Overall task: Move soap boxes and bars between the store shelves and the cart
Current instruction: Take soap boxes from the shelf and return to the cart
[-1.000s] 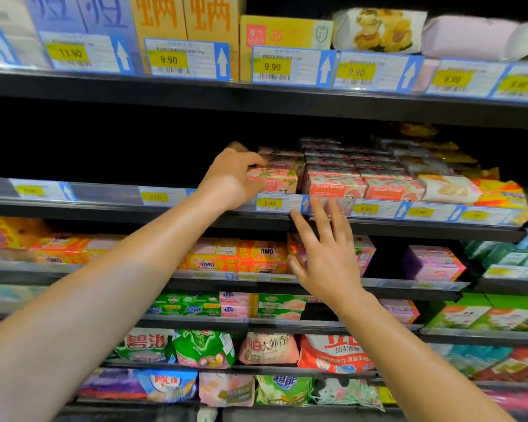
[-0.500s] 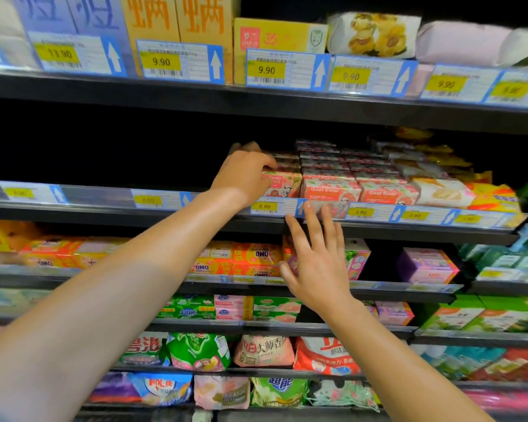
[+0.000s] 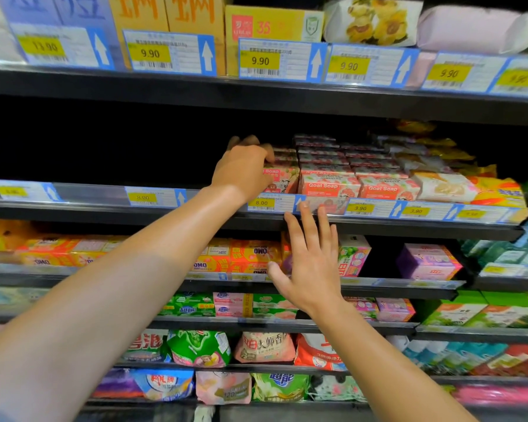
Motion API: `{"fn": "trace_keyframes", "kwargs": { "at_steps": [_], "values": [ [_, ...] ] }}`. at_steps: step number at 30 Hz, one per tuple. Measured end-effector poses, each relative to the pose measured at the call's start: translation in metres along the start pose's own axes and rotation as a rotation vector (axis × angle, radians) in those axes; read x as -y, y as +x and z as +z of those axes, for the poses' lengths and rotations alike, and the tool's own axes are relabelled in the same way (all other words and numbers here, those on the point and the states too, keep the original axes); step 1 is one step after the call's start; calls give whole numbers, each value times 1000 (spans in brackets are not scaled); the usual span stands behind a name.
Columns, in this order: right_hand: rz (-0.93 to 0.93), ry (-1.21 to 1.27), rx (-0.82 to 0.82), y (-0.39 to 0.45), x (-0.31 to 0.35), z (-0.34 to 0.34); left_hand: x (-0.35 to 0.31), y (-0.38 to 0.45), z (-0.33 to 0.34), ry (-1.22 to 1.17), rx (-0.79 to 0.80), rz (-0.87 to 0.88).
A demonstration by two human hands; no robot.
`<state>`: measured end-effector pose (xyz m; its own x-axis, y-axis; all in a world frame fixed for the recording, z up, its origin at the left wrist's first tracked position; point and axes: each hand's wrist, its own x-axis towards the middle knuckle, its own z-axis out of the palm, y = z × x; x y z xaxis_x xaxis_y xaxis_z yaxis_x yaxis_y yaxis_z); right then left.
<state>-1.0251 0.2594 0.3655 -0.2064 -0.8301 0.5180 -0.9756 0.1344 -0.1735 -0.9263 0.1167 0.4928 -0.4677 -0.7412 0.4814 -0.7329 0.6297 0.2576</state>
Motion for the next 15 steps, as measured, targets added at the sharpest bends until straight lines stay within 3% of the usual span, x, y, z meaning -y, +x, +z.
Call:
{"fn": "trace_keyframes", "kwargs": {
  "at_steps": [15],
  "values": [
    [-21,3,1,-2,-2,-2,0,14,6,76,60,-47]
  ]
}}
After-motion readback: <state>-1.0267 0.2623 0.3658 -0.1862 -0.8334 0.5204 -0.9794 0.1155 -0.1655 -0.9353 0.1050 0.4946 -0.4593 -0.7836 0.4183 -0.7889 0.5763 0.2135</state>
